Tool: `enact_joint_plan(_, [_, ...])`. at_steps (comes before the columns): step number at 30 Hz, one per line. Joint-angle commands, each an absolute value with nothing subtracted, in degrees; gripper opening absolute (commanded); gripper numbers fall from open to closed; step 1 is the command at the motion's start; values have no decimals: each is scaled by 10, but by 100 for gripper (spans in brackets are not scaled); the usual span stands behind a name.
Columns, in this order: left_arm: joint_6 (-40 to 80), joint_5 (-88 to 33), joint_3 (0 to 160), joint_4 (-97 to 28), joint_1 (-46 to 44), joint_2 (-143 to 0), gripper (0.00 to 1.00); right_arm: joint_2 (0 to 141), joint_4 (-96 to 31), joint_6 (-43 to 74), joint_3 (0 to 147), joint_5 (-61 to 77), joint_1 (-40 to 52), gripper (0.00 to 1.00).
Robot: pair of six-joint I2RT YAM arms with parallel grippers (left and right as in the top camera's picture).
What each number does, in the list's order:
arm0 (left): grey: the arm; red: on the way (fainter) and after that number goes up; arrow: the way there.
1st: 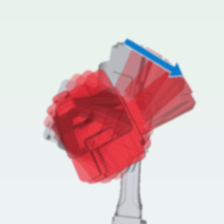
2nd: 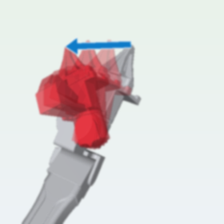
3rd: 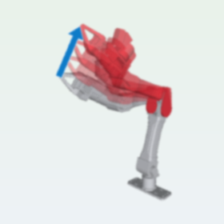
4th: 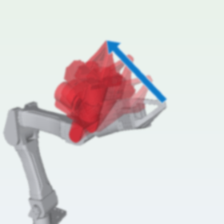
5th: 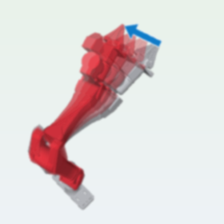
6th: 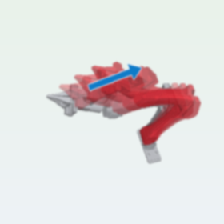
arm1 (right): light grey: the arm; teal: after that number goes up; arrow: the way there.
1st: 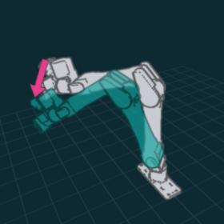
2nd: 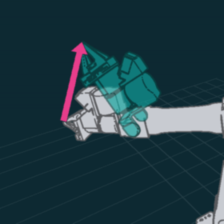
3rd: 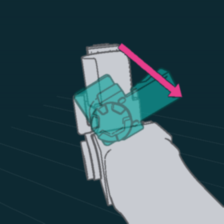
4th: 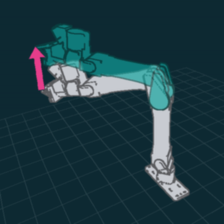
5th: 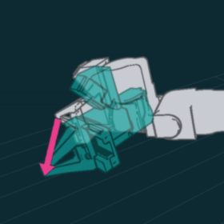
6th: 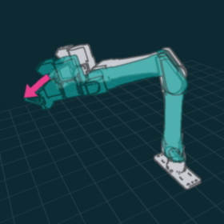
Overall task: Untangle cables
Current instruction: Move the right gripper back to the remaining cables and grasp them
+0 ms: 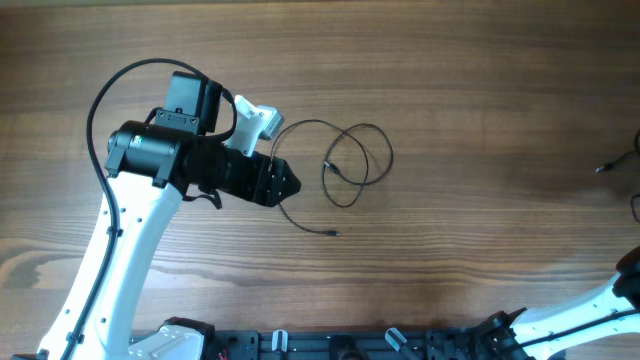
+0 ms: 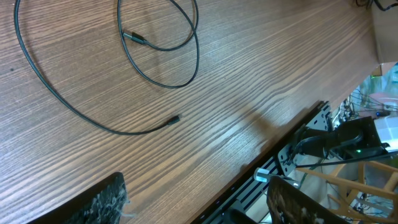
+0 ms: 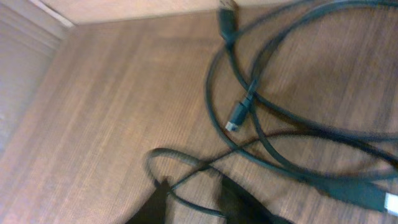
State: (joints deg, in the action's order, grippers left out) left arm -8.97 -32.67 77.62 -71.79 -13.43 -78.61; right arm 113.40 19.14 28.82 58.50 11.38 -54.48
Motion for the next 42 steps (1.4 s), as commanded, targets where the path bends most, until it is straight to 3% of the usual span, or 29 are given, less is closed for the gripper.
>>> enact_joint_plan(1, [-88, -325, 777, -716, -134, -789, 74, 1141, 206, 287, 595, 121, -545, 53])
enact_joint_plan(4, [-86, -325, 777, -716, -134, -789, 75, 1140, 229, 287, 595, 141, -545, 61])
enact_joint_plan(7, [-86, -325, 777, -716, -134, -789, 75, 1124, 254, 302, 596, 147, -545, 100])
enact_joint_plan(18, [-86, -325, 777, -716, -134, -789, 75, 1025, 381, 336, 613, 123, -545, 100])
enact_joint_plan(27, [-86, -325, 777, -713, -134, -789, 76, 988, 434, 463, 613, 346, -499, 100])
enact_joint_plan(29, [-86, -325, 777, -708, -134, -789, 98, 987, 445, 492, 613, 399, -475, 100])
enact_joint_plan(30, [-86, -325, 777, -706, -134, -789, 100, 987, 445, 508, 613, 429, -461, 100])
enact_joint_plan(35, [-86, -325, 777, -683, -134, -789, 100, 987, 320, 510, 613, 609, -341, 100])
enact_joint_plan(42, [-86, -325, 777, -669, -134, -789, 100, 987, 106, 510, 613, 624, -177, 100])
